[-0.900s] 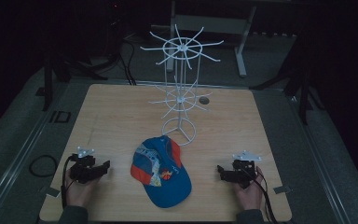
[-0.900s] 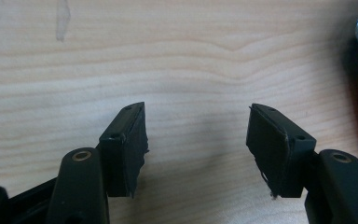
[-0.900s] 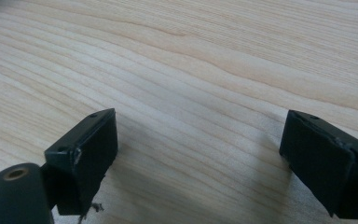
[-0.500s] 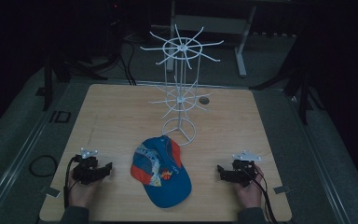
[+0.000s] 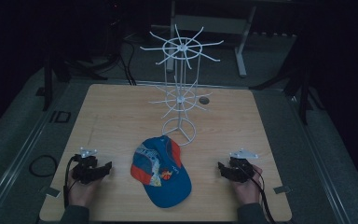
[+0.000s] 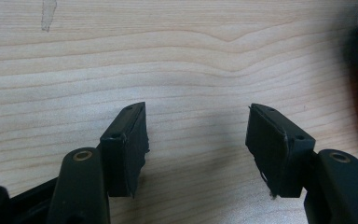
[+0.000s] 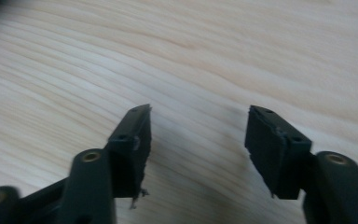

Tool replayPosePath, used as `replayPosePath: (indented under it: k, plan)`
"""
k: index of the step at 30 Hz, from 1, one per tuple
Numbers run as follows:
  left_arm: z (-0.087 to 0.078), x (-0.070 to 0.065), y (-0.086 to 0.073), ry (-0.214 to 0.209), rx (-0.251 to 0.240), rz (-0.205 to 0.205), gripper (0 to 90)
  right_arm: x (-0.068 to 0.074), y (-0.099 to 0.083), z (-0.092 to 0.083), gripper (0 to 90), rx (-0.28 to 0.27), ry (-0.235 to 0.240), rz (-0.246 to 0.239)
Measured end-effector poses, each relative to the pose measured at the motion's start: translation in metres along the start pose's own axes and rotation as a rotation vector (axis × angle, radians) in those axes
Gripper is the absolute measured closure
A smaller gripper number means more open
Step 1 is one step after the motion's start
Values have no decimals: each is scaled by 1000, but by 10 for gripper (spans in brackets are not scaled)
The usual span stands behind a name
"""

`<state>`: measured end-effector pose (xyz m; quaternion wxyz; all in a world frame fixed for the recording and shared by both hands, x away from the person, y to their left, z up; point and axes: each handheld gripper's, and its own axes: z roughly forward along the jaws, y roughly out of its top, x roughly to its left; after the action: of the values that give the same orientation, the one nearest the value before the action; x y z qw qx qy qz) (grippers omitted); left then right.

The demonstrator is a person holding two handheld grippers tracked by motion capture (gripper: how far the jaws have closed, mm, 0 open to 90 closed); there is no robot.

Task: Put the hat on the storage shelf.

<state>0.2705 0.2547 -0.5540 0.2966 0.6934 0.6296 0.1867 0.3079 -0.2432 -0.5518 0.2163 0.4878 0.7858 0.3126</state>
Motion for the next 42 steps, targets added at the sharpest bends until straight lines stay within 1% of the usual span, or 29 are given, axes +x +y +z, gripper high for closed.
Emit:
replayPosePath:
  k: [1, 3, 6, 7, 8, 9, 10, 11, 12, 13, 15, 16, 17, 18, 23, 24, 25, 27, 28, 29, 31, 33, 35, 36, 37, 38, 39, 41, 42]
  plan:
    - [1, 0, 0, 1, 3, 3, 392, 7, 7, -2, 420, -9, 13, -27]
    - [1, -1, 0, 2, 4, 4, 392, 10, 10, -3, 422, -14, 18, -30]
    - [1, -1, 0, 1, 8, 8, 392, 25, 23, -7, 409, -32, 72, -47]
    - [1, -1, -1, 2, 7, 7, 392, 29, 27, -9, 407, -40, 81, -54]
    - [1, -1, -1, 2, 7, 7, 392, 29, 27, -9, 407, -40, 81, -54]
    - [1, -1, -1, 1, 5, 5, 392, 38, 36, -12, 400, -56, 99, -73]
    - [1, -1, -1, 1, 5, 5, 392, 38, 36, -12, 400, -56, 99, -73]
    - [1, -1, -1, 0, 6, 5, 392, 48, 44, -14, 399, -61, 130, -78]
    - [1, -1, -1, 0, 6, 5, 392, 48, 44, -14, 399, -61, 130, -78]
    - [1, -1, -1, 0, 7, 5, 392, 58, 53, -15, 390, -64, 159, -93]
    - [1, -1, -1, -1, 7, 7, 392, 69, 62, -14, 381, -67, 188, -110]
    - [1, -1, -1, -1, 7, 7, 391, 69, 62, -14, 381, -67, 188, -110]
    - [1, -1, -1, -1, 9, 10, 391, 81, 72, -14, 372, -72, 216, -129]
    - [1, -1, -1, -1, 9, 10, 391, 85, 75, -13, 370, -76, 226, -135]
    - [1, -1, -1, -1, 9, 11, 389, 113, 101, -12, 287, -93, 292, -177]
    - [1, -1, -1, -1, 9, 11, 389, 113, 101, -12, 287, -93, 292, -177]
    - [1, -1, -1, -3, 10, 12, 389, 125, 110, -11, 243, -101, 307, -190]
    - [1, -1, -1, -5, 11, 12, 389, 137, 118, -8, 219, -98, 329, -198]
    - [1, -1, -1, -5, 11, 12, 389, 137, 118, -8, 219, -98, 329, -198]
    - [1, -1, -1, -7, 11, 11, 389, 148, 125, -3, 197, -97, 338, -215]
    - [1, -1, -1, -8, 12, 13, 388, 157, 130, 4, 179, -87, 336, -235]
    - [1, -1, -1, -10, 10, 12, 388, 164, 135, 13, 169, -71, 335, -234]
    - [1, -1, -1, -11, 10, 12, 388, 168, 139, 22, 158, -59, 336, -234]
    - [1, -1, -1, -11, 10, 12, 388, 168, 139, 22, 158, -59, 336, -234]
    - [1, 0, -1, -11, 10, 13, 387, 172, 143, 31, 150, -45, 335, -225]
    - [1, 0, -1, -11, 10, 13, 387, 172, 143, 31, 150, -45, 335, -225]
    - [1, 0, -1, -11, 10, 13, 386, 174, 146, 40, 145, -23, 324, -222]
    - [1, -1, -1, -10, 12, 14, 385, 174, 147, 49, 143, 20, 332, -211]
    - [1, -1, -1, -10, 12, 14, 385, 174, 147, 55, 143, 36, 340, -214]
